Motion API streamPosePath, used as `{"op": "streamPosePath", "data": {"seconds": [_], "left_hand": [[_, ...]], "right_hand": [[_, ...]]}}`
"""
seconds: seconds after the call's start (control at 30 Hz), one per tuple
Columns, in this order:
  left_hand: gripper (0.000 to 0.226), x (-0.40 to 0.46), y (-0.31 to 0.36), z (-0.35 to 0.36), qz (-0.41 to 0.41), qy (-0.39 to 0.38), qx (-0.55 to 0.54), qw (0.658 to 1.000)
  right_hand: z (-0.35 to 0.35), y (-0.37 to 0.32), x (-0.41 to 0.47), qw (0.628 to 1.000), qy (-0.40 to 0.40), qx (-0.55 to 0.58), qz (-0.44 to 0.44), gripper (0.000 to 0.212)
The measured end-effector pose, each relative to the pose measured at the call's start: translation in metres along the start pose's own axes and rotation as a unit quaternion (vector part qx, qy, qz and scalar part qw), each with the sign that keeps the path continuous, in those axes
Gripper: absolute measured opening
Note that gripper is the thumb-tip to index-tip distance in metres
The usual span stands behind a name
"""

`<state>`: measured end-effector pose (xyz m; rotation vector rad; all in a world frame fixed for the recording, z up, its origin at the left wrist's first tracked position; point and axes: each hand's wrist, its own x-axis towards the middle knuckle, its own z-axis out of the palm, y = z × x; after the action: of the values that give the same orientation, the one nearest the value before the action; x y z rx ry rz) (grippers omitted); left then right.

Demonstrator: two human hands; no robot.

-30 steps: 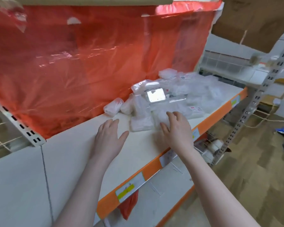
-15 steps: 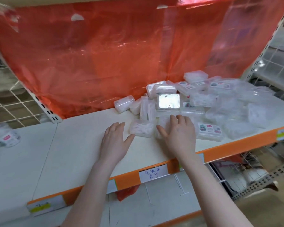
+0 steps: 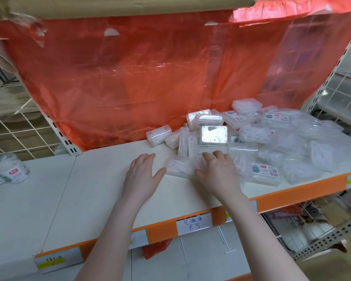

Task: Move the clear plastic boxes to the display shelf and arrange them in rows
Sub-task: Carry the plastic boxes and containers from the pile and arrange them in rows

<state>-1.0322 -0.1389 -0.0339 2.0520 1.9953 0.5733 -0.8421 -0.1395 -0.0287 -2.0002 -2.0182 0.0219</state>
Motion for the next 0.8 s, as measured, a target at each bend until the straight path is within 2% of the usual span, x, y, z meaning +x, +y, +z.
{"op": "streamPosePath", "data": {"seconds": [0.27,0.47,0.63,0.8], "left_hand": [[0.058,-0.002,-0.005,0.001,0.012,-0.013,-0.013,1.000],[0.057,0.002,0.005,-0.001,0.041,-0.008,-0.020,0.999],[0.053,0.005,0.025,0.002,0.078,-0.010,-0.033,0.996],[0.054,0.005,0.051,0.011,0.125,-0.037,-0.045,0.990]], "right_hand": [[-0.004,-0.003,-0.005,0.997,-0.002,0.070,0.034,0.046],[-0.021,0.004,-0.017,0.990,0.041,0.121,0.051,0.055],[-0.038,0.025,-0.030,0.983,0.082,0.138,0.093,0.065],[-0.049,0.053,-0.048,0.977,0.099,0.117,0.146,0.064]]}}
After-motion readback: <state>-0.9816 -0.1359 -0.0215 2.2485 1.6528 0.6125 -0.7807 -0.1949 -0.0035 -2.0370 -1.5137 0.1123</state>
